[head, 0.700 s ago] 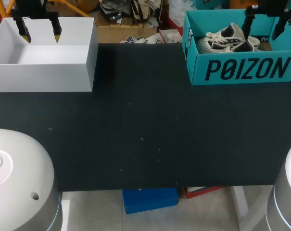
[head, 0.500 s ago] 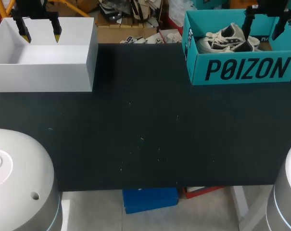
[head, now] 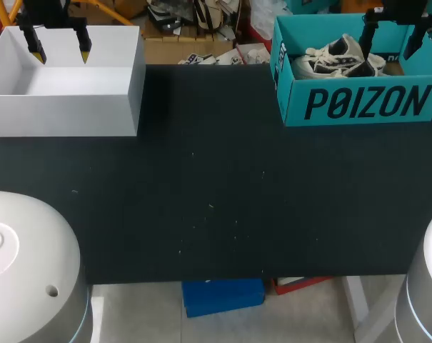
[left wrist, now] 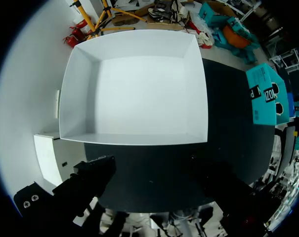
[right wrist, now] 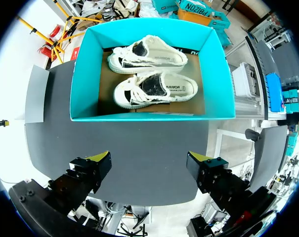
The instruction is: Take the shoe out of the shoebox, open the shoe tongue, remove and reinsert the insole, then place the shoe into the shoebox
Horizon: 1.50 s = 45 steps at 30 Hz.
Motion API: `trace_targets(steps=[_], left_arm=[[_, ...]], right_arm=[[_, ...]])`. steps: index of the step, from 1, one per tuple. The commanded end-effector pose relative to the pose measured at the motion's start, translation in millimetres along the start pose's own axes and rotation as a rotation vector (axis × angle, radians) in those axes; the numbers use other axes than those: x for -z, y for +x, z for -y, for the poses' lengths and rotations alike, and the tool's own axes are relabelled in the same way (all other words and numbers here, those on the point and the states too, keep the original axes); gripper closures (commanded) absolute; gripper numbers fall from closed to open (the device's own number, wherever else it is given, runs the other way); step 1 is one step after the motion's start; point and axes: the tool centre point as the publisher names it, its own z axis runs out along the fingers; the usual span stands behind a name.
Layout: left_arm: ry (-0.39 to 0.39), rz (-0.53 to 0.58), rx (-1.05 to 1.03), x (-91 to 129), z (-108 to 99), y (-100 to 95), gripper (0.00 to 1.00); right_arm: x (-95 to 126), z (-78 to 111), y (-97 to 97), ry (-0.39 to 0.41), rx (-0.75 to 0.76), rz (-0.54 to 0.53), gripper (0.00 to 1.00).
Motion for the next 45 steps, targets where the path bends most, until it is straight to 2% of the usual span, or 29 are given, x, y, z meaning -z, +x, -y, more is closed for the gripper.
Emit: trace_targets(steps=[1,38,45], left_arm=[[-0.002,0.003,0.002,0.8,-0.5,0.4,0.0],[-0.002,0.003,0.002,0.8,-0.5,0.4,0.0],[-0.002,0.003,0.002,0.8,-0.5,0.4,0.0]], right_arm=[[0.2,0.1,0.0,0.001,0.0,0.0,0.0],[0.2,0.1,0.0,0.001,0.0,0.0,0.0],[-2.8,-3.0,-9.6,0.0,0.316,0.03,0.0]])
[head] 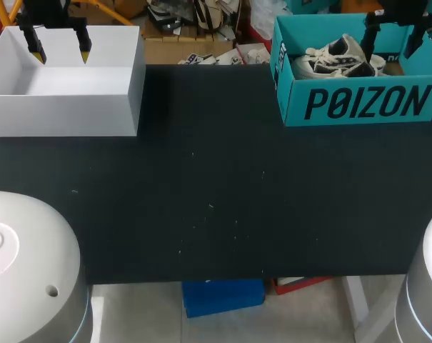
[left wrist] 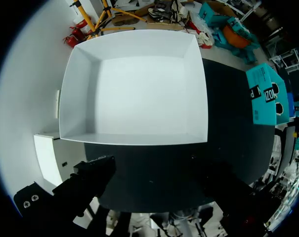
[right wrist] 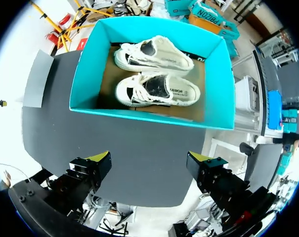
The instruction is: Take the shoe out of the shoebox, open the shoe tongue, remove and reinsert the insole, then place the shoe into the shoebox
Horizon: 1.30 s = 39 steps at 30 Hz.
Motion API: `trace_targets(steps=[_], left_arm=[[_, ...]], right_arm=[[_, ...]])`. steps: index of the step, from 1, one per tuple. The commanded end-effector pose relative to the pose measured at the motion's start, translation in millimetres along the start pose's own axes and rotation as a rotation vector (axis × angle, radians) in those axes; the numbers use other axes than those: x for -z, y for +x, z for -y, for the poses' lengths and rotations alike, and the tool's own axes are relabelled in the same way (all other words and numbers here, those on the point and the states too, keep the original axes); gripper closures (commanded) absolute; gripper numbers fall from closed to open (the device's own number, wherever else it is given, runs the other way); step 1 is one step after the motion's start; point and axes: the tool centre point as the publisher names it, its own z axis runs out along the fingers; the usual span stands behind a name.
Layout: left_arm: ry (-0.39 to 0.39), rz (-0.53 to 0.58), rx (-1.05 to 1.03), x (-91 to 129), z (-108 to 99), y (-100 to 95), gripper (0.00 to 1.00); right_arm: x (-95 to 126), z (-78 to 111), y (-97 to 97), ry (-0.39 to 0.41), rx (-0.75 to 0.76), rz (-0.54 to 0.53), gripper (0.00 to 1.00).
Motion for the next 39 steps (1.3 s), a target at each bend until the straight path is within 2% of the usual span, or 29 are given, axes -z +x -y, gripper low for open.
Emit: trace_targets(steps=[1,7,12,33,39], left_arm=[[-0.002,0.003,0.002,0.8,-0.5,0.4,0.0],[-0.002,0.003,0.002,0.8,-0.5,0.4,0.0],[-0.002,0.003,0.002,0.8,-0.5,0.4,0.0],[-0.002,0.003,0.002,0.8,-0.5,0.4,0.0],[-0.002,0.003,0.002,0.8,-0.5,0.4,0.0]], right_arm=[[-0.1,-1.4,-4.9,-0.012,0.225,-0.011,0.0],[17.3,-1.1,-7.6,-0.115,0.57,-0.137,0.0],[29.4,5.8,-1.4,-0.072,0.916,-0.15,0.0],[29.4,5.8,-1.4,-0.072,0.916,-0.15,0.0],[20.3,-9.8,-2.1,-0.113,1.033,-0.11,0.0]])
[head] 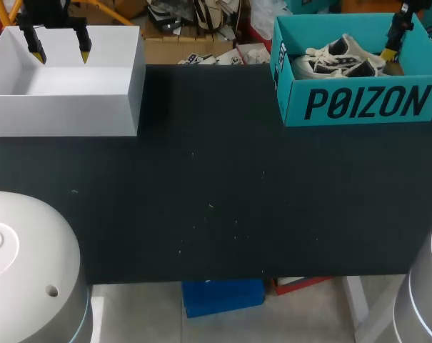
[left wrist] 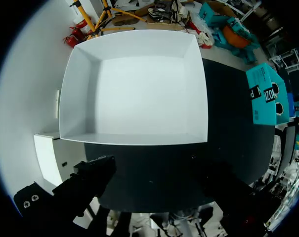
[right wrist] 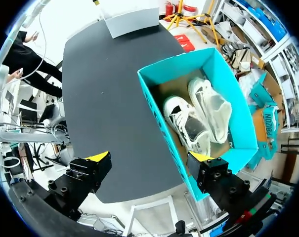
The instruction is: Take the shoe out of the shoebox, open the shoe tongue, remove and reinsert the insole, then place the shoe into the shoebox
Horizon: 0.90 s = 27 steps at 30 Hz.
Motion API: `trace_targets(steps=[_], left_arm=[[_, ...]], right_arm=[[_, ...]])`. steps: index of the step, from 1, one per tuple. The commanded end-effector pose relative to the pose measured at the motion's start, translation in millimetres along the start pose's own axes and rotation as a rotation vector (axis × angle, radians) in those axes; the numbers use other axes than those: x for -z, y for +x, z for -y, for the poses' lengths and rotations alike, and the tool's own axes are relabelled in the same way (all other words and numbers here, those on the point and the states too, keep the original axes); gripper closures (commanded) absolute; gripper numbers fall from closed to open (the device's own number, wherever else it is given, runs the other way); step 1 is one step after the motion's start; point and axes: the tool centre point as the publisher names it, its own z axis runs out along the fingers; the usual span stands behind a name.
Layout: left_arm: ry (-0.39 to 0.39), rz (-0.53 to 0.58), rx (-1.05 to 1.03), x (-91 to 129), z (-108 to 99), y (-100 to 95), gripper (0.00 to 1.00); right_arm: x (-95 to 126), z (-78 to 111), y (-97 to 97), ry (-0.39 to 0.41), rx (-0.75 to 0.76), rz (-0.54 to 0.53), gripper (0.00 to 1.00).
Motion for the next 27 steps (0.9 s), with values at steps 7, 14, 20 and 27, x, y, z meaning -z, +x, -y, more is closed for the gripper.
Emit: trace_targets(steps=[7,14,20,27], left_arm=[[-0.002,0.003,0.002,0.8,-0.5,0.4,0.0],[-0.002,0.003,0.002,0.8,-0.5,0.4,0.0],[-0.002,0.003,0.002,0.8,-0.5,0.4,0.0],[-0.002,0.003,0.002,0.8,-0.5,0.4,0.0]], right_arm=[[-16.2,-3.2,-28.0,0.024,0.141,0.014,0.0],[-20.6,-12.1,-55.0,0.05,0.222,-0.007,0.0],[-28.1,-27.5,-81.4,0.062,0.276,-0.01,0.0],[-48.6,-45.1,-109.6,0.082,0.333,-0.006,0.0]])
